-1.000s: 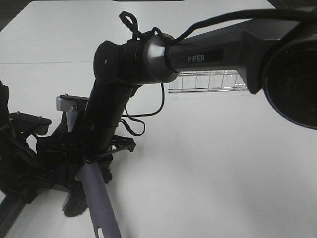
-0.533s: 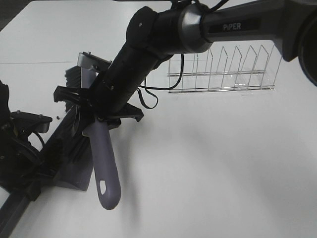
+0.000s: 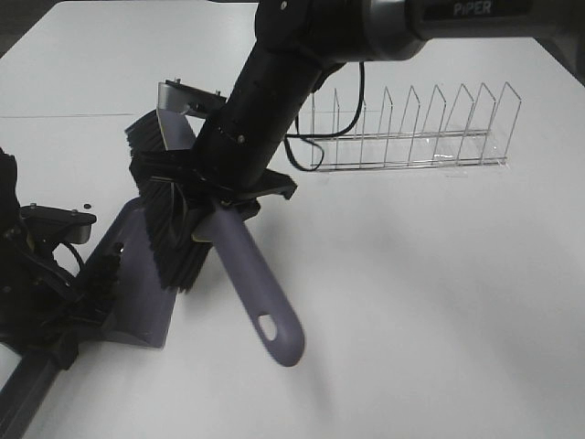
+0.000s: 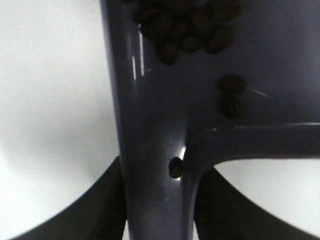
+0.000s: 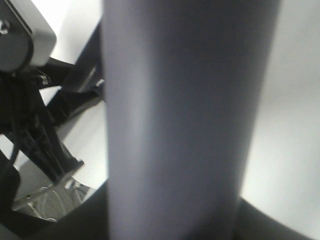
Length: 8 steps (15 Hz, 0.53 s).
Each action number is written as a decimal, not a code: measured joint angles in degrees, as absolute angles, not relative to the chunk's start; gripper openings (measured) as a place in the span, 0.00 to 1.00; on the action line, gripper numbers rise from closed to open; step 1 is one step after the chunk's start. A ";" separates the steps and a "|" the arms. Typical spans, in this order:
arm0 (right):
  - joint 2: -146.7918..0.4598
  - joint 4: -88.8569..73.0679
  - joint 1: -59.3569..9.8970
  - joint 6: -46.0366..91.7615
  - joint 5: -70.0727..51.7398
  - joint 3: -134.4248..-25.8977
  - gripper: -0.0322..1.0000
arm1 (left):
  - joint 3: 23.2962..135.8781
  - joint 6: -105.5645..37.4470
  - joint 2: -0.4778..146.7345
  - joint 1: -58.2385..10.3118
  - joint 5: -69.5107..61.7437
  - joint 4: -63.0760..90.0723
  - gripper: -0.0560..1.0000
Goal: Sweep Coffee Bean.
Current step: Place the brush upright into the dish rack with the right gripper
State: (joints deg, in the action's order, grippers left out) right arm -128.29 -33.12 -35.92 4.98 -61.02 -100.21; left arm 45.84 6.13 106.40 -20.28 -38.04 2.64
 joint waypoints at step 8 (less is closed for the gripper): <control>-122.10 -10.43 -34.43 -2.69 -69.96 -100.21 0.30 | 47.50 9.17 106.97 -20.28 -36.90 3.84 0.38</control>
